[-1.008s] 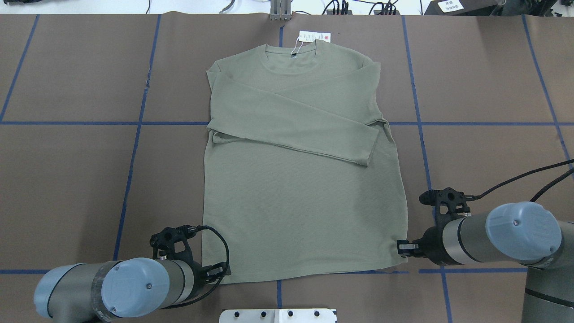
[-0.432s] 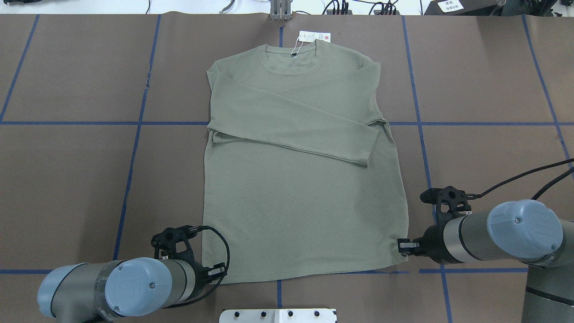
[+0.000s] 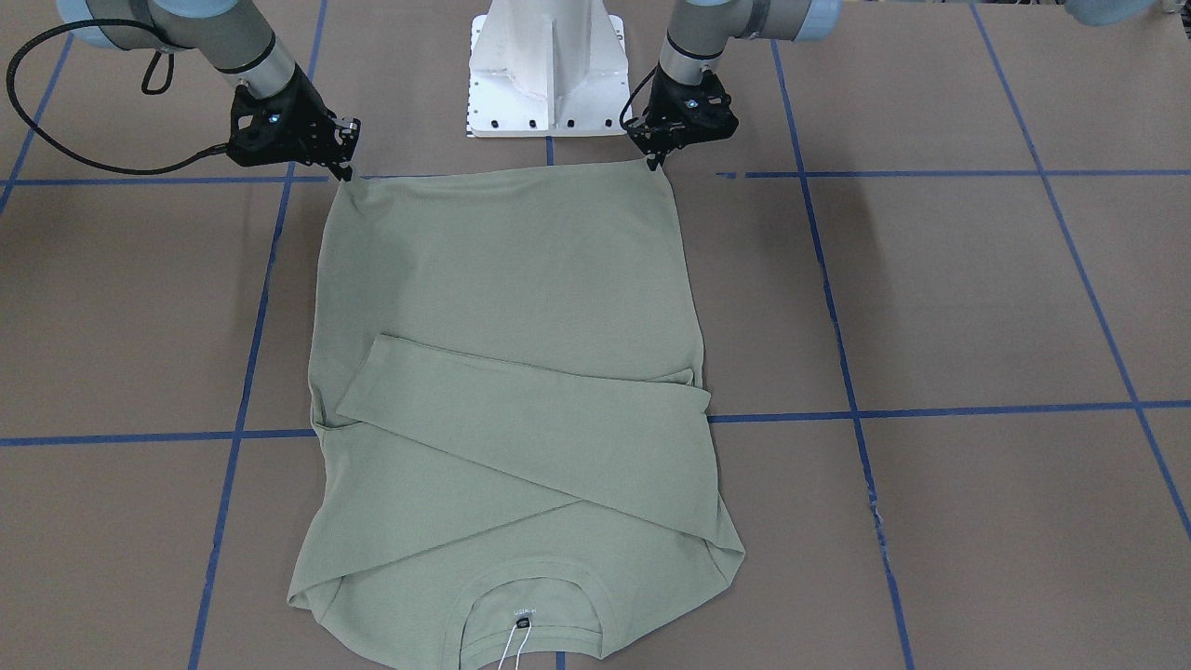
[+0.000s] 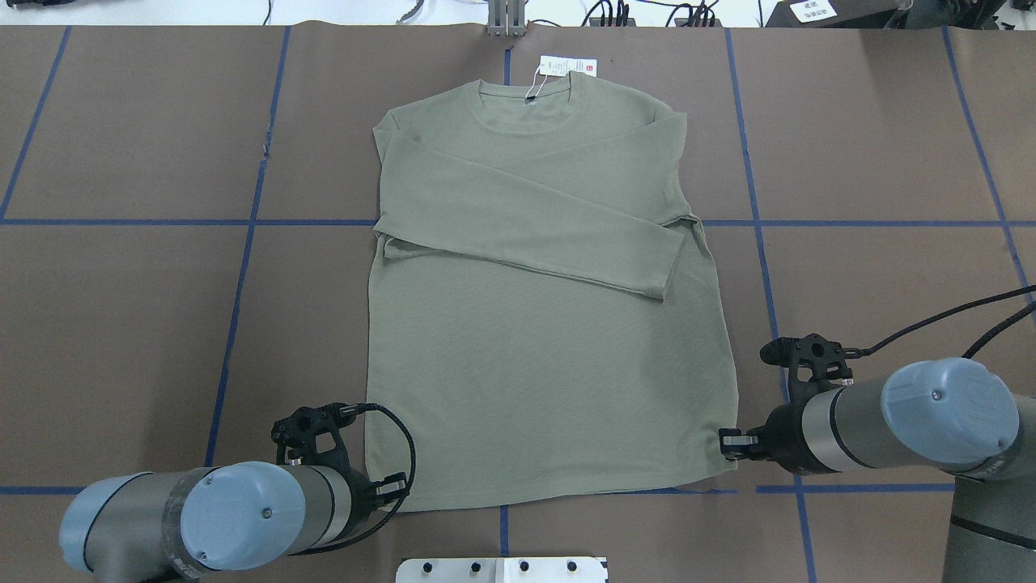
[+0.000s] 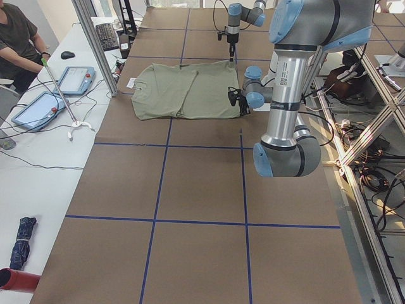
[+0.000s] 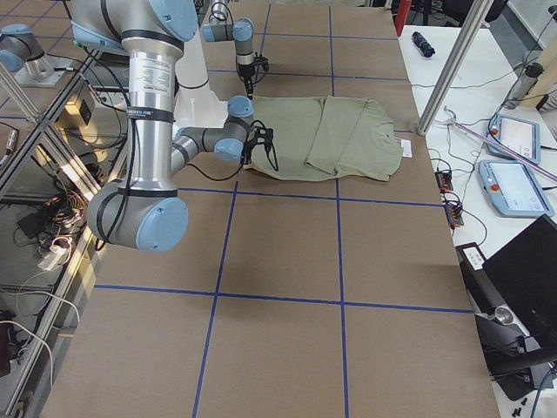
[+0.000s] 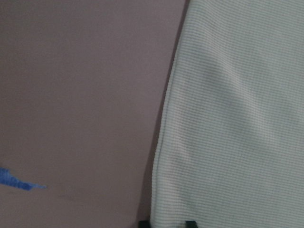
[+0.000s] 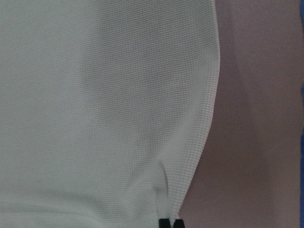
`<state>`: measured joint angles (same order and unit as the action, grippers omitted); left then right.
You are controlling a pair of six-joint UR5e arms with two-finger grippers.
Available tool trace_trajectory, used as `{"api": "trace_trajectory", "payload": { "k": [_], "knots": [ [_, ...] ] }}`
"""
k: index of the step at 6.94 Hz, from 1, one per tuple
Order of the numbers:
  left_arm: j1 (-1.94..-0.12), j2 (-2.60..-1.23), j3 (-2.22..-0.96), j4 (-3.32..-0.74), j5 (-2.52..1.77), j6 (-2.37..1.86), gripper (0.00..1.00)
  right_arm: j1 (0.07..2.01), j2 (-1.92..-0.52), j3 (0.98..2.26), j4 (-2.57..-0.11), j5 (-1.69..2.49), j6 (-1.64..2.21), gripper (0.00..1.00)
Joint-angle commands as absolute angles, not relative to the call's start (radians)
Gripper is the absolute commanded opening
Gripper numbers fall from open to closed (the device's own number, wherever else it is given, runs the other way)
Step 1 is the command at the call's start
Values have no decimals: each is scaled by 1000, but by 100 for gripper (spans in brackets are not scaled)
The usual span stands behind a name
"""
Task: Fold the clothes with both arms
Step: 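Grasp both hem corners nearest the robot with both grippers, then lift the hem with both grippers and fold it toward the collar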
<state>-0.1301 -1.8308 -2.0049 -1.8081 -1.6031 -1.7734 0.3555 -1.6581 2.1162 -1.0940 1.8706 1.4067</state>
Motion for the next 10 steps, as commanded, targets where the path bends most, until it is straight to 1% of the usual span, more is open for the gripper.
{"api": "trace_trajectory", "payload": {
  "k": [1,2,3,4,6,8,9,10],
  "knots": [
    [-138,-1816,-2058,-1793,-1606,-1770,0,406,-1681,2140,-1097,1943,1407,0],
    [-134,-1806,-2109,-1770,-1608,-1764,0,405,-1740,2182,-1095,1945,1407,0],
    [-127,-1798,-2138,-1769,-1608,-1764,0,405,-1759,2219,-1095,1977,1416,0],
    [-124,-1772,-2193,-1728,-1612,-1760,0,406,-1770,2239,-1095,2044,1414,0],
    [-68,-1712,-2389,-1578,-1614,-1707,0,408,-1821,2308,-1094,2175,1416,0],
    [-2,-1712,-2428,-1522,-1615,-1707,0,417,-1838,2355,-1092,2326,1414,0],
    [5,-1716,-2431,-1525,-1615,-1707,0,446,-1830,2349,-1092,2327,1411,0],
    [5,-1754,-2434,-1526,-1623,-1707,0,512,-1824,2339,-1092,2319,1401,0]
  ]
}}
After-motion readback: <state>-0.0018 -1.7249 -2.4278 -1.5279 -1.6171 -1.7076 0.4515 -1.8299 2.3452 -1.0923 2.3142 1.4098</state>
